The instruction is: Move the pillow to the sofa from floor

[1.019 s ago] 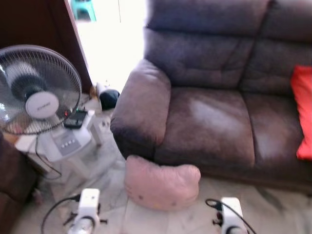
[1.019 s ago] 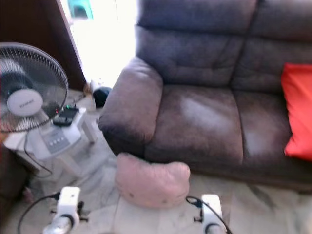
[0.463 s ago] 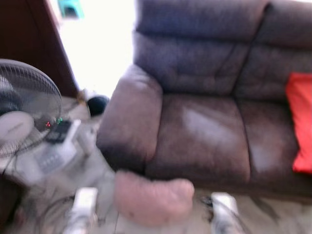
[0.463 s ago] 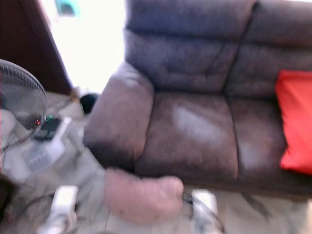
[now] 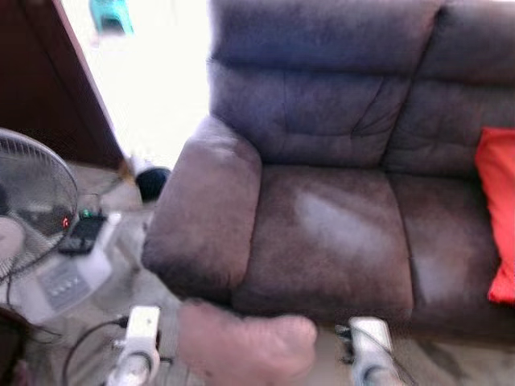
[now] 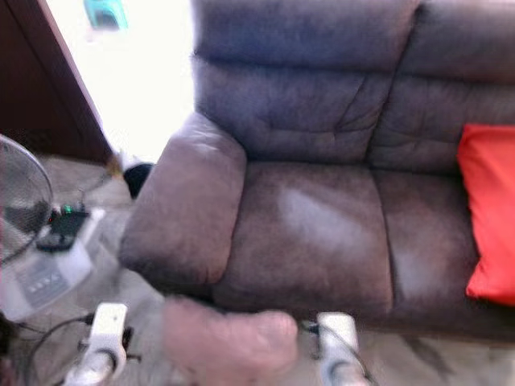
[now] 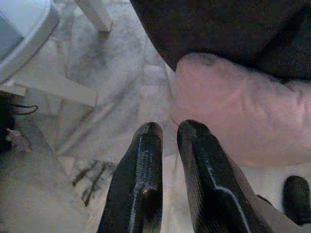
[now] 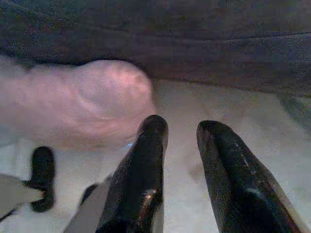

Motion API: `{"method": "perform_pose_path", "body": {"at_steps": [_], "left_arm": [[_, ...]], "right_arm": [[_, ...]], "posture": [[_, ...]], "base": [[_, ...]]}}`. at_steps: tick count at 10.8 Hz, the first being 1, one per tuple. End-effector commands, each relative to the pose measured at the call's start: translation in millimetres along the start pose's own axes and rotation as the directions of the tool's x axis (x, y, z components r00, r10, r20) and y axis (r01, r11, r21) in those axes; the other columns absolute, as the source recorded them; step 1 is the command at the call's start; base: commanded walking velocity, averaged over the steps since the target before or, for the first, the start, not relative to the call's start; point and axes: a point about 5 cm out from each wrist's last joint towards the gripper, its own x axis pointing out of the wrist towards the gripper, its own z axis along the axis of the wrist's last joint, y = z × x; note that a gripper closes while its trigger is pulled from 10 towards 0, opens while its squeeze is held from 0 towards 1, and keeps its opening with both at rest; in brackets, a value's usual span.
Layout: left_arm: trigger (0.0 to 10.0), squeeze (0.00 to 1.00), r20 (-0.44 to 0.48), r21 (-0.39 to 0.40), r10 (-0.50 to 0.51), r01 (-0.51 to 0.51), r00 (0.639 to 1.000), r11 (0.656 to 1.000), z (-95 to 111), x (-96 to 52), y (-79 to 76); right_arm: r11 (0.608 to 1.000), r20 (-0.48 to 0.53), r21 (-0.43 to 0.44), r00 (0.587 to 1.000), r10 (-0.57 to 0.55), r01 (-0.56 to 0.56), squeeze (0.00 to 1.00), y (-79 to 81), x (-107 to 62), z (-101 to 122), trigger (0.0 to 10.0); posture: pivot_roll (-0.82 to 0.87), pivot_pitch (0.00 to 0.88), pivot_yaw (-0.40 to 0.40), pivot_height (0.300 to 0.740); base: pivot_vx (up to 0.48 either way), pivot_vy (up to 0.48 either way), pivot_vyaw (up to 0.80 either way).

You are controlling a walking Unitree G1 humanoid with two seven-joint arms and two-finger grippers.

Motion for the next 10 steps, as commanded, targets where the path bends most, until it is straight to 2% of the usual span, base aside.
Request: {"method": "perform_pose_path", "body": {"at_steps": [1, 10], "left_arm": [[10.0, 0.00, -0.021, 0.005, -0.008, 0.008, 1.000, 1.000, -5.1, -1.3, -3.1], [10.0, 0.00, -0.013, -0.002, -0.022, 0.022, 1.000, 1.000, -5.1, -1.7, -6.6]], "right_arm": [[1.000, -0.032, 0.002, 0.999, -0.023, 0.023, 0.00, -8.2, -2.4, -9.9, 10.0], [1.000, -0.029, 0.016, 0.999, -0.023, 0.024, 0.00, -8.7, -2.4, -9.5, 10.0]], "posture": [[0.03, 0.093, -0.020, 0.740], [0.03, 0.096, -0.023, 0.740]], "base": [[0.000, 0.000, 0.00], [0.000, 0.000, 0.00]]}}
